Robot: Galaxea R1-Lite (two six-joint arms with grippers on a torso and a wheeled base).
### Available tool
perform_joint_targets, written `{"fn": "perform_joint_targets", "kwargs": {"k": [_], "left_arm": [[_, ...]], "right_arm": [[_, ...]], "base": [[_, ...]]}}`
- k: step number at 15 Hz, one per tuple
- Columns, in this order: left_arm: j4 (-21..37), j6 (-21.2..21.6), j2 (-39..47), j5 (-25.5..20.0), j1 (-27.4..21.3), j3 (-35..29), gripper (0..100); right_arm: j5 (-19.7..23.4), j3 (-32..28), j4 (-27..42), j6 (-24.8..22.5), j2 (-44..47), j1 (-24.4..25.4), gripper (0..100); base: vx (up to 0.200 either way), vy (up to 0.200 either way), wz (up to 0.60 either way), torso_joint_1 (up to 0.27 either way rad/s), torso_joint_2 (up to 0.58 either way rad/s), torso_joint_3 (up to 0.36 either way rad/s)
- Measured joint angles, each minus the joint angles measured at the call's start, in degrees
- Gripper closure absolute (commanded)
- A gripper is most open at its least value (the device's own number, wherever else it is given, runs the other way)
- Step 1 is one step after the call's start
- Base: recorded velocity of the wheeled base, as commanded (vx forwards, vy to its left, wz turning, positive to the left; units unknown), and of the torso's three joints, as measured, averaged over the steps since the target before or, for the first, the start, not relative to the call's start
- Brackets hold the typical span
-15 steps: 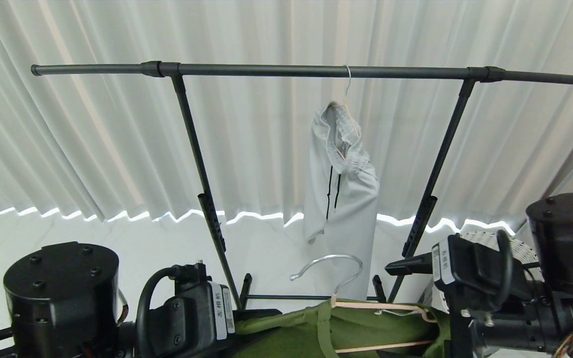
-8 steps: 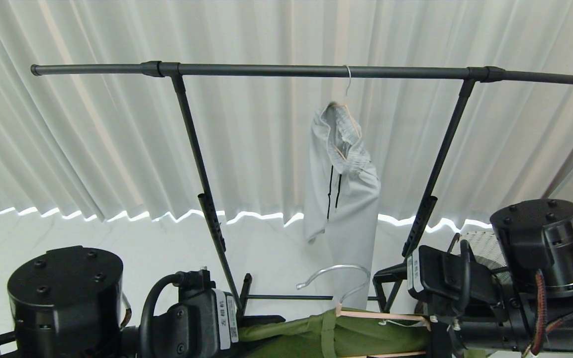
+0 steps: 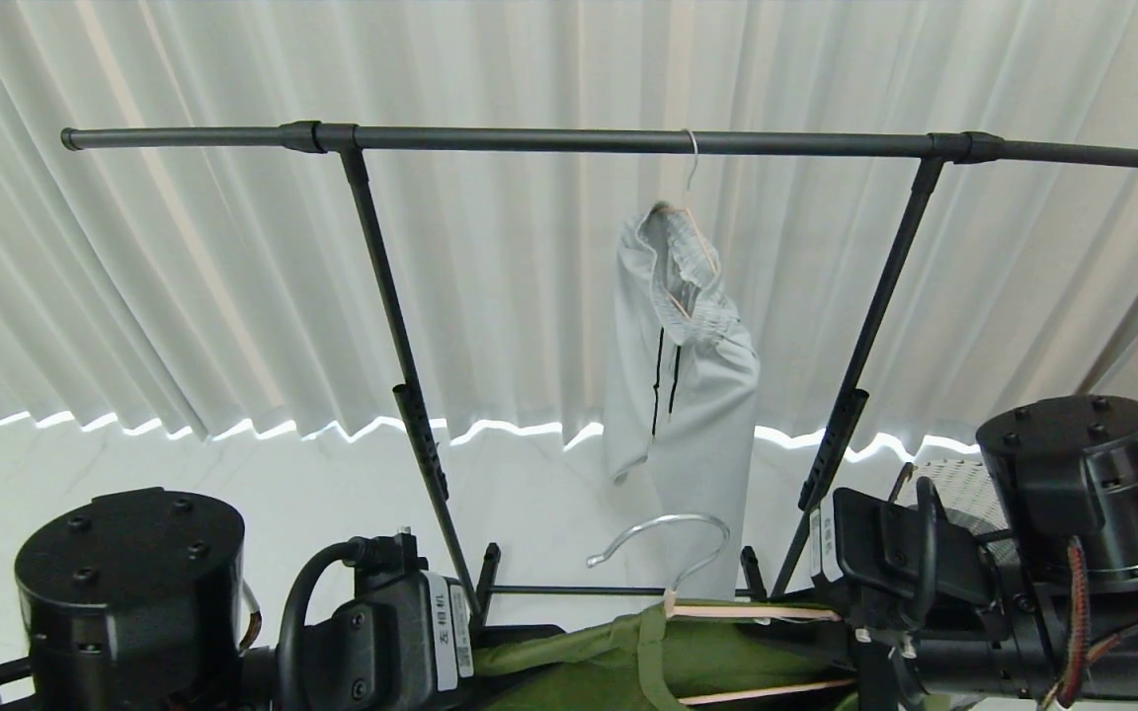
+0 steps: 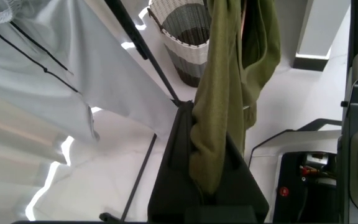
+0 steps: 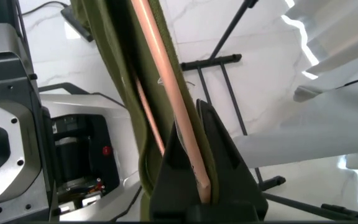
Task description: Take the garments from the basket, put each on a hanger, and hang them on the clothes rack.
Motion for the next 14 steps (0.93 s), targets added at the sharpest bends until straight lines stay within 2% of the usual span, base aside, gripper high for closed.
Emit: {"fn": "perform_joint_targets", "kwargs": {"k": [8, 9, 14], "left_arm": [[0.0, 0.0, 0.0, 0.0, 0.0, 0.0, 100], [0.0, 0.1, 0.0, 0.1, 0.0, 0.0, 0], [0.1, 0.1, 0.1, 0.3, 0.0, 0.0, 0]], "right_arm": [[-0.1, 0.0, 0.0, -1.1, -1.6, 0.0, 100], [-0.1, 0.0, 0.0, -1.2, -1.7, 0.0, 100], [-0.1, -0.1, 0.0, -2.0, -2.3, -0.3, 100]], "base": [[0.0, 0.0, 0.0, 0.0, 0.0, 0.0], [0.0, 0.0, 0.0, 0.0, 0.0, 0.0], [0.0, 0.0, 0.0, 0.0, 0.0, 0.0]]}}
